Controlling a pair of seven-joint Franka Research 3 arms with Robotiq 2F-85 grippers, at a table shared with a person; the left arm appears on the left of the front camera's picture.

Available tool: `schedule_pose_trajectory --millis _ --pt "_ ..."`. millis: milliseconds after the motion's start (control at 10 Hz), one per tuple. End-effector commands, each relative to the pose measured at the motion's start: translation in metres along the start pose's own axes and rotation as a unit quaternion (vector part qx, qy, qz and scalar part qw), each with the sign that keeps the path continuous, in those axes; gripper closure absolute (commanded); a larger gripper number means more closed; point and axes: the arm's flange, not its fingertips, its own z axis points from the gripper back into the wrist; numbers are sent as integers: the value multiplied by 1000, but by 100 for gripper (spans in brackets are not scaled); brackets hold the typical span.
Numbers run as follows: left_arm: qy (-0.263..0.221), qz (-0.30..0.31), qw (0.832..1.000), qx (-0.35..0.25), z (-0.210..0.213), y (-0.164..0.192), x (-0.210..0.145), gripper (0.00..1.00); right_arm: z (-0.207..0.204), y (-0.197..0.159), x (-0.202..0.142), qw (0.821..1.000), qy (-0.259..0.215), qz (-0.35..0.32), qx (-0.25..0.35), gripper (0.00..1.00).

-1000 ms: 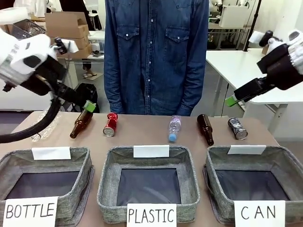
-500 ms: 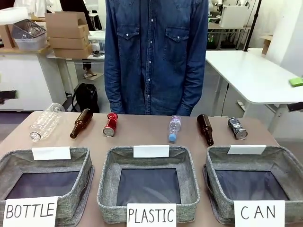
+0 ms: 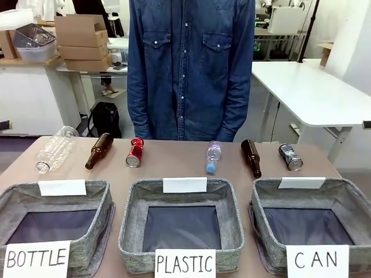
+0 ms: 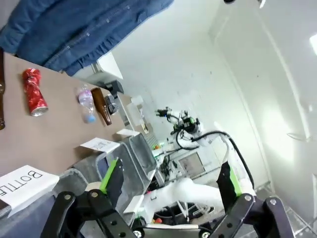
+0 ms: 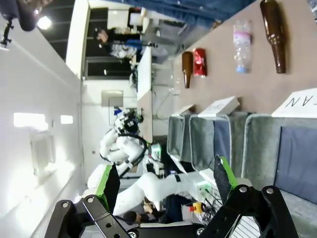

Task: Sort the can waste into the basket.
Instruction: Pick up the can waste from the table and place it in the right Fabric basket.

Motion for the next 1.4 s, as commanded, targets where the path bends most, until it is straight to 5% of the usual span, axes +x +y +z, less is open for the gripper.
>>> schedule_pose_trajectory --millis 0,100,200,300,500,600,700,800,900,1300 --pt "9 -32 999 4 -1 -18 2 0 2 3 2 1000 14 22 -3 0" --pt "9 -32 999 4 -1 -18 2 0 0 0 0 1000 0 0 0 0" --pt "9 -32 999 4 -1 -18 2 0 -19 10 3 991 28 80 -103 0" --pt "9 -32 999 4 -1 -18 2 0 -35 15 15 968 19 127 -214 0" --pt "9 -32 999 4 -1 -18 2 0 -64 11 49 895 -3 160 -417 0" --pt "9 -32 999 4 -1 -18 2 0 -71 9 58 869 -14 160 -468 0" --pt "9 -32 999 4 -1 -18 2 0 -70 13 57 874 -14 185 -449 0" --pt "9 -32 999 4 -1 -18 2 0 -59 23 51 901 -39 166 -398 0" --pt "9 -32 999 4 -1 -18 2 0 -72 20 57 899 -4 196 -391 0" --pt "9 -32 999 4 -1 -18 2 0 -98 21 89 872 -30 209 -442 0"
